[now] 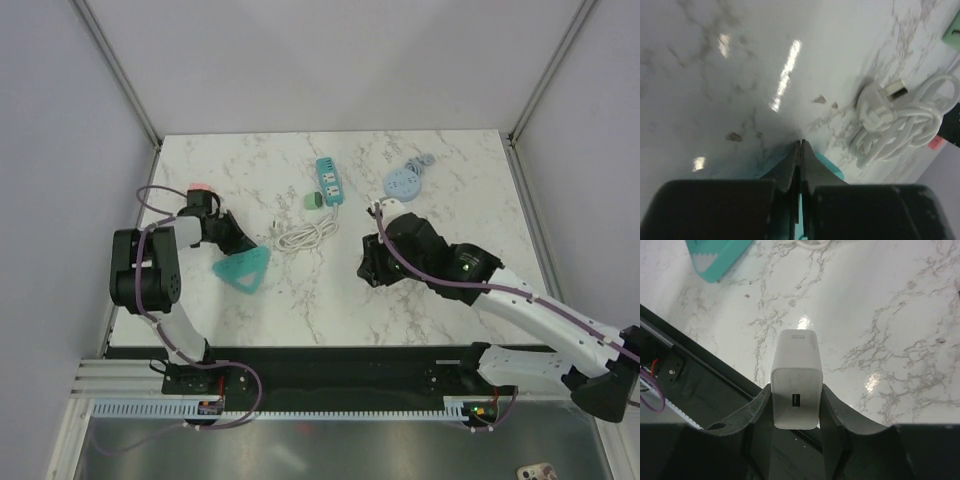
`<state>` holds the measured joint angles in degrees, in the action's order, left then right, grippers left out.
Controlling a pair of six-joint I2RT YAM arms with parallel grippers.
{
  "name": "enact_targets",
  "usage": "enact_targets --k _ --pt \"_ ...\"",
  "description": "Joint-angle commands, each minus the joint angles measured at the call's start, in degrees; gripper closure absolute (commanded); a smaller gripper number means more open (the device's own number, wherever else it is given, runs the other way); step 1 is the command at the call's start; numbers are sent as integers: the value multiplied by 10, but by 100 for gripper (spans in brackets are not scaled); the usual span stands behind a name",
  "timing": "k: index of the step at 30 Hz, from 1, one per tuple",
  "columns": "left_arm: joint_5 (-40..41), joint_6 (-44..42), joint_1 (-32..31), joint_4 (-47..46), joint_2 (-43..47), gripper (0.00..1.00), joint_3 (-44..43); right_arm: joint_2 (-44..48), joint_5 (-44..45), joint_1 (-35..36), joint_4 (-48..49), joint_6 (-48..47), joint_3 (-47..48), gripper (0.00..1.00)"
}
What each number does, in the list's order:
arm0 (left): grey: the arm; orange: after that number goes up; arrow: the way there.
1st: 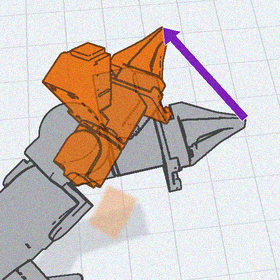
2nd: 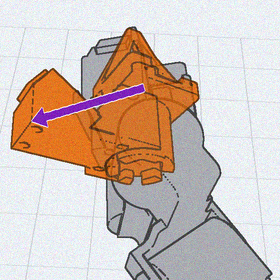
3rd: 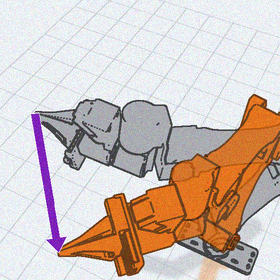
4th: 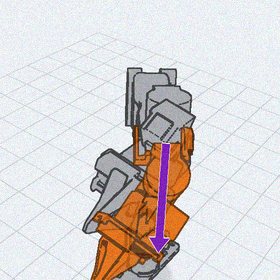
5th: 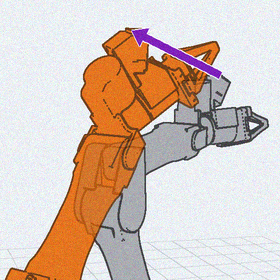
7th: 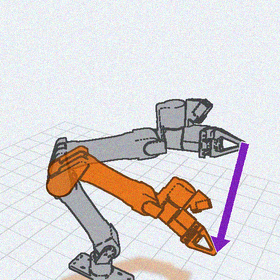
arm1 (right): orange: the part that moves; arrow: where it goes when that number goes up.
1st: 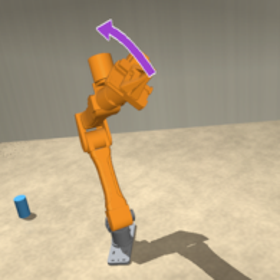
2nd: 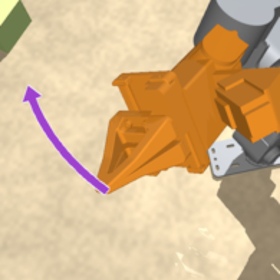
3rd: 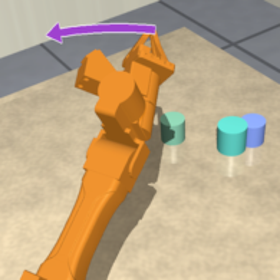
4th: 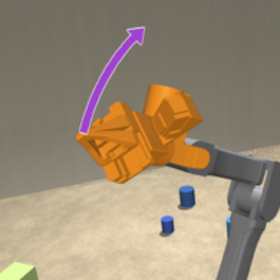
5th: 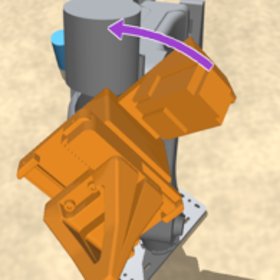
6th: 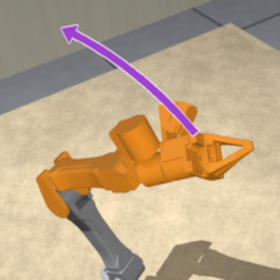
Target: Insert the plug
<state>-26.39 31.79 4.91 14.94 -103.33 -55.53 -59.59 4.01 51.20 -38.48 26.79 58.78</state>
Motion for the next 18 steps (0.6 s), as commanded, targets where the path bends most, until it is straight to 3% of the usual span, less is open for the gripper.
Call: enact_targets --k 1,4,9,11,14,18 --pt "-38 31 -23 -24 42 97 49 -60 55 10 -68 -58 99 100" --pt "-77 54 -34 -64 75 97 89 -148 107 35 -132 -66 188 100" --pt "-33 59 -22 -11 124 92 60 -229 131 67 -137 -33 287 100" --pt "-8 78 5 39 145 92 23 -287 146 79 -159 8 341 100" --pt "11 108 43 43 186 92 35 -376 193 115 -204 52 419 100" --pt "61 131 89 55 199 98 87 -465 145 116 -231 63 499 100"
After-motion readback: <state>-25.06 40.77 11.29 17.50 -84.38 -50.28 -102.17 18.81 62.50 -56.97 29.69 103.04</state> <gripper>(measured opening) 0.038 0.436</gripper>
